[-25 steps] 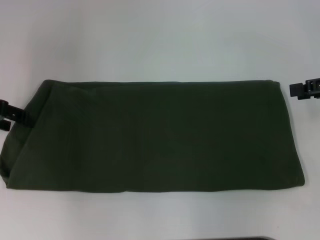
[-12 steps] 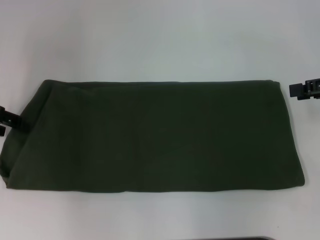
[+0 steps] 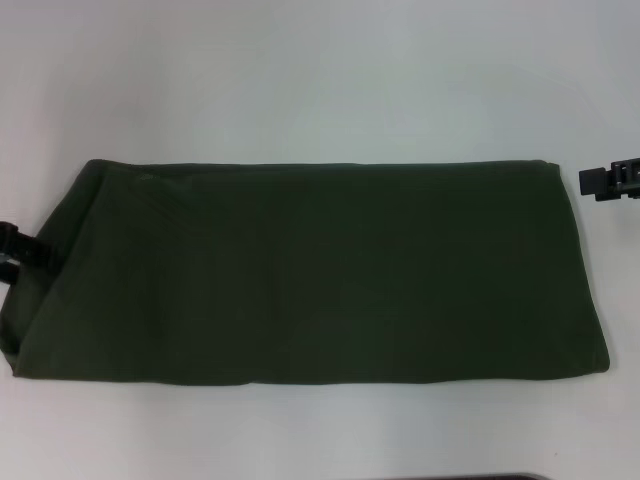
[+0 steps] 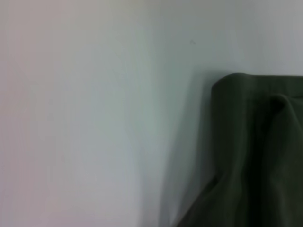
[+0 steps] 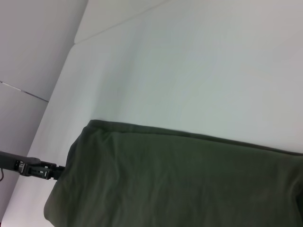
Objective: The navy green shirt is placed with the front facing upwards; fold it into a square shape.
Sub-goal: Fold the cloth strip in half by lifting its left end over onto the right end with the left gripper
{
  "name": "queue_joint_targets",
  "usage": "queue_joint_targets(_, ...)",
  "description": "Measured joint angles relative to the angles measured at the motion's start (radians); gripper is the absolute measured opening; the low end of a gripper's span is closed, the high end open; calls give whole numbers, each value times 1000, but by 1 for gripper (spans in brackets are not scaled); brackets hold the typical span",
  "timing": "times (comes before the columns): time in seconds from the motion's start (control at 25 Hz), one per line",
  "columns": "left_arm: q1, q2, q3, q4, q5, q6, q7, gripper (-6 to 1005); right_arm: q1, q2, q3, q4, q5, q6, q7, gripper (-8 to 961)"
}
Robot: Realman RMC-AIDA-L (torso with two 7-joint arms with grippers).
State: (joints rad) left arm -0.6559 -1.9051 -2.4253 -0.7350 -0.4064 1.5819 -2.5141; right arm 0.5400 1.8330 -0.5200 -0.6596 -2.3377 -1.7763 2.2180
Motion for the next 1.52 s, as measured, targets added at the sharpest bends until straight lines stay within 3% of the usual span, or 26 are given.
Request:
queue_joint_targets(1.04, -14, -7, 22, -20, 14, -6, 1, 775, 0, -2, 0, 0, -3, -2, 1, 639)
queue_joint_targets(1.52, -38, -12, 22, -14, 2, 57, 2, 776, 1, -5, 0, 0, -3, 0, 0, 639)
